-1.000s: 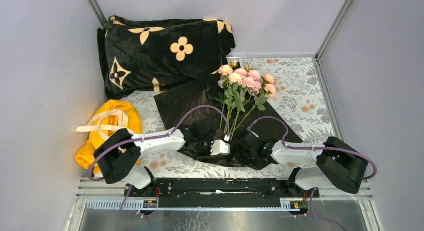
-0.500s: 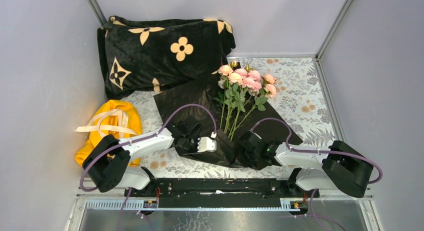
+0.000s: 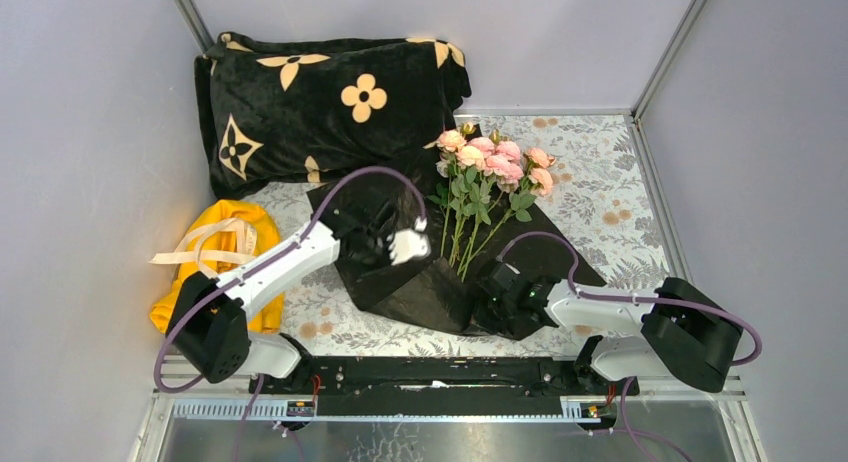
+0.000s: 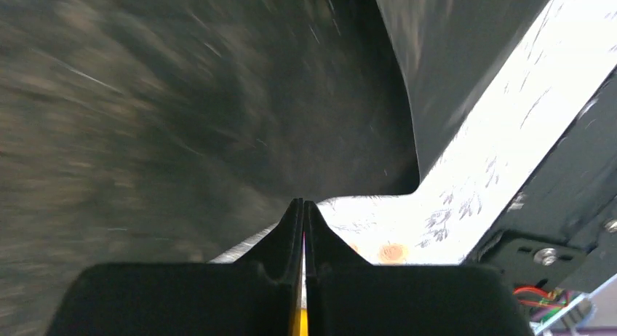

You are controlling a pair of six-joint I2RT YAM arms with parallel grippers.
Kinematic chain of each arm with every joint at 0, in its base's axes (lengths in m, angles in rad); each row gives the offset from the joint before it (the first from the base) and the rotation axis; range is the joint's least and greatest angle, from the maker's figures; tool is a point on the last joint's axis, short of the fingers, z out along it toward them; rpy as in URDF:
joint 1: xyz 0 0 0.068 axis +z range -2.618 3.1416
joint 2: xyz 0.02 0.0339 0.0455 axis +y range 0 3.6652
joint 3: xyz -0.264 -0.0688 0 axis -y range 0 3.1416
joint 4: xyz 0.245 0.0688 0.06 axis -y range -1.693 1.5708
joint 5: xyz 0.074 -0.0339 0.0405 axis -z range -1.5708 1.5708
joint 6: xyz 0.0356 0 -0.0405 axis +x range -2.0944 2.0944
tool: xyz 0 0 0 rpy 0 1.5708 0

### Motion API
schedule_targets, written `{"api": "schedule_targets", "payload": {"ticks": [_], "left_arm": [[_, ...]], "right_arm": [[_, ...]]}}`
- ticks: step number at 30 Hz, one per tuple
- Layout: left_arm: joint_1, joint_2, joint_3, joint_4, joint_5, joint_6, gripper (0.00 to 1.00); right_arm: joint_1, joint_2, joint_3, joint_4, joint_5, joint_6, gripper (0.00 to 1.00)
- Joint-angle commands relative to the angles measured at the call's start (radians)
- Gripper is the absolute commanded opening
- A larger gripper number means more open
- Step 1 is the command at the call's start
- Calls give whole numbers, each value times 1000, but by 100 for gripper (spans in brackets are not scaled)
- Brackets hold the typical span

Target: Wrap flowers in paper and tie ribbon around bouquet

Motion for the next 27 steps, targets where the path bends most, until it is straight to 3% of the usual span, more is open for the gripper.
{"api": "schedule_targets", "payload": {"ticks": [1, 4, 7, 13, 21, 25, 27], "left_arm": [[-51, 37, 271, -120, 170, -128, 5], [-125, 57, 304, -90, 311, -161, 10], [-180, 98, 260, 18, 396, -221, 23], [-169, 257, 177, 371, 247, -439, 24], [-151, 420, 156, 491, 281, -538, 23], [-149, 479, 179, 443, 250, -556, 22], [-148, 482, 181, 435, 236, -560, 21]], "right_arm": [[-6, 24, 5, -162, 53, -47, 0], [-6, 26, 13, -166, 61, -39, 0], [-6, 25, 15, -159, 72, -23, 0], [-6, 31, 18, -162, 81, -2, 0], [-6, 18, 70, -276, 147, -1, 0], [-6, -8, 119, -383, 194, 11, 8], [-5, -23, 149, -448, 220, 28, 22]]}}
